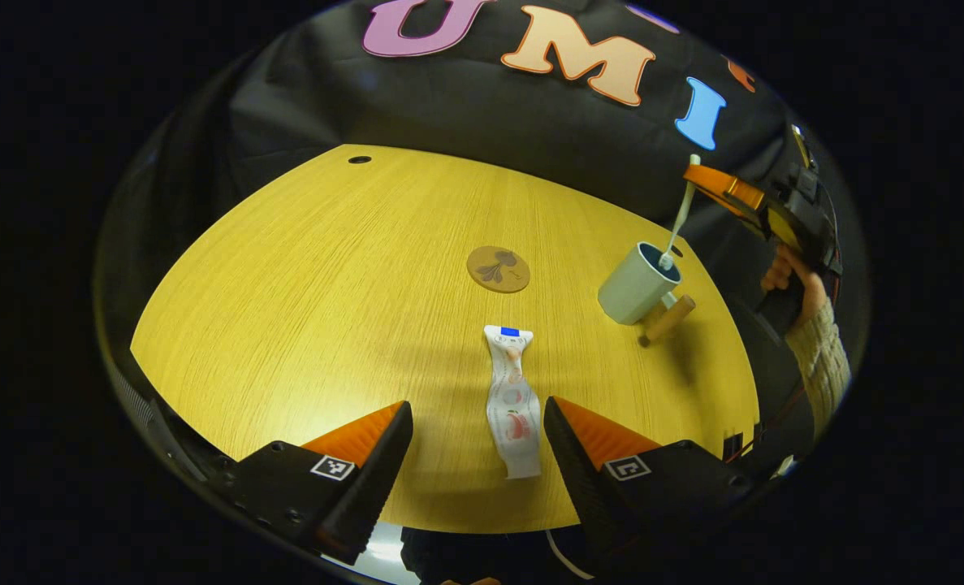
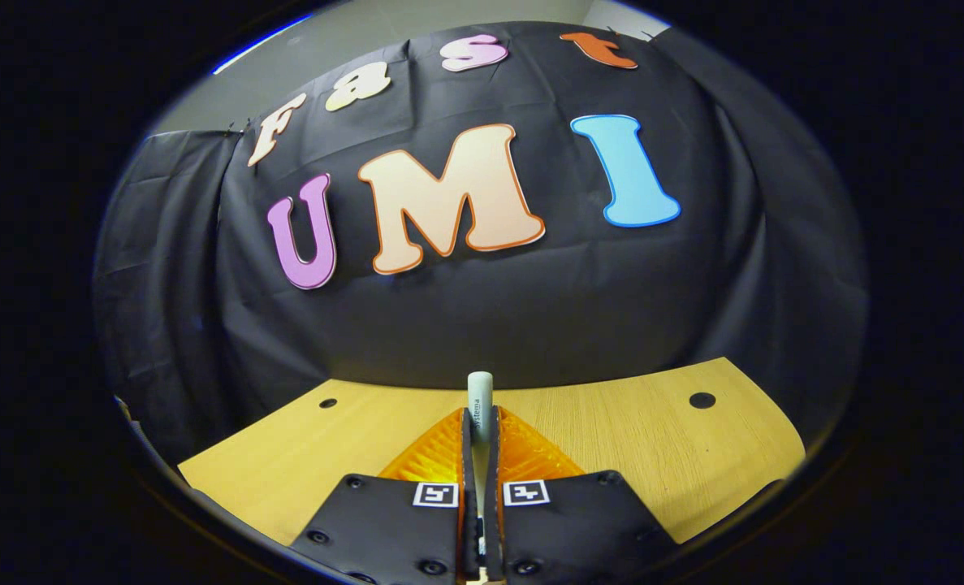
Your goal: Put the toothbrush and toothpaste on the desktop into the cup, then pick up the cup and place it on the coaster on the desktop.
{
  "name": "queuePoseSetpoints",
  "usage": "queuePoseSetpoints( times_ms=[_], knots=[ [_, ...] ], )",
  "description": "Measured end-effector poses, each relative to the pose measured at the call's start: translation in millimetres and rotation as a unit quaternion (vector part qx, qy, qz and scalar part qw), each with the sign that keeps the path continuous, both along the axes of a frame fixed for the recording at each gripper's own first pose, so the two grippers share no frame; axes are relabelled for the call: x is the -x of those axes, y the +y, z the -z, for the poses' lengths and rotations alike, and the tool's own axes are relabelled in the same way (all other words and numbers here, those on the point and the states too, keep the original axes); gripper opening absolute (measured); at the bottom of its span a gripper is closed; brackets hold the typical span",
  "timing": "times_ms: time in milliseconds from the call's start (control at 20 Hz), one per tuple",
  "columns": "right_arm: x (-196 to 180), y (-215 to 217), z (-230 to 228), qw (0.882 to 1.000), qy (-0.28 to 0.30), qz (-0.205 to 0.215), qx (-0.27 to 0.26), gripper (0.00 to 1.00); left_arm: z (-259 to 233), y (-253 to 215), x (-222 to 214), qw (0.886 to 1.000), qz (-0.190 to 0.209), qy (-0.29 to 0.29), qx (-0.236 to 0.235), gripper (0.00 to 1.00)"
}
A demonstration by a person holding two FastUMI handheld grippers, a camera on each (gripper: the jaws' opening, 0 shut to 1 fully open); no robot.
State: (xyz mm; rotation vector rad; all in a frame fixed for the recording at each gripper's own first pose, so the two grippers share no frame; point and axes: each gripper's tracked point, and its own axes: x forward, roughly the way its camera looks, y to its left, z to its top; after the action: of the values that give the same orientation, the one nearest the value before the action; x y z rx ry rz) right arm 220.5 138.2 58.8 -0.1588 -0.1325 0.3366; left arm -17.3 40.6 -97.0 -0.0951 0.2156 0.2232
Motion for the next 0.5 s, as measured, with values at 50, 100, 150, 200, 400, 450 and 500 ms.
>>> queuePoseSetpoints(
  times_ms=[50, 100, 150, 200, 400, 450, 500],
  knots=[
    [-4.4, 0.2, 10.1, 1.0, 0.005, 0.002, 0.007, 0.06, 0.2, -0.3, -1.0, 1.0, 0.0, 0.001, -0.002, 0.95],
    [-8.2, 0.2, 18.3, 1.0, 0.014, 0.005, 0.012, 0.06, -0.4, -0.6, -2.2, 1.0, 0.0, 0.003, -0.003, 0.95],
    [-12.3, 0.1, 28.0, 1.0, 0.021, 0.007, 0.015, 0.06, -1.2, -1.2, -3.7, 1.0, 0.0, 0.003, -0.006, 0.95],
    [-13.3, -0.2, 34.1, 1.0, 0.025, 0.008, 0.017, 0.06, -1.9, -1.7, -5.2, 1.0, 0.002, 0.005, -0.008, 0.95],
    [-15.1, -3.7, 49.1, 0.999, 0.036, 0.018, 0.021, 0.07, -4.8, -6.3, -10.7, 1.0, 0.01, 0.007, -0.011, 0.95],
    [-12.6, -5.0, 53.9, 0.999, 0.043, 0.017, 0.022, 0.08, -5.0, -7.3, -12.6, 1.0, 0.013, 0.007, -0.012, 0.95],
    [-10.7, -7.2, 59.6, 0.998, 0.049, 0.016, 0.023, 0.08, -5.7, -8.4, -13.2, 1.0, 0.015, 0.007, -0.013, 0.95]
  ],
)
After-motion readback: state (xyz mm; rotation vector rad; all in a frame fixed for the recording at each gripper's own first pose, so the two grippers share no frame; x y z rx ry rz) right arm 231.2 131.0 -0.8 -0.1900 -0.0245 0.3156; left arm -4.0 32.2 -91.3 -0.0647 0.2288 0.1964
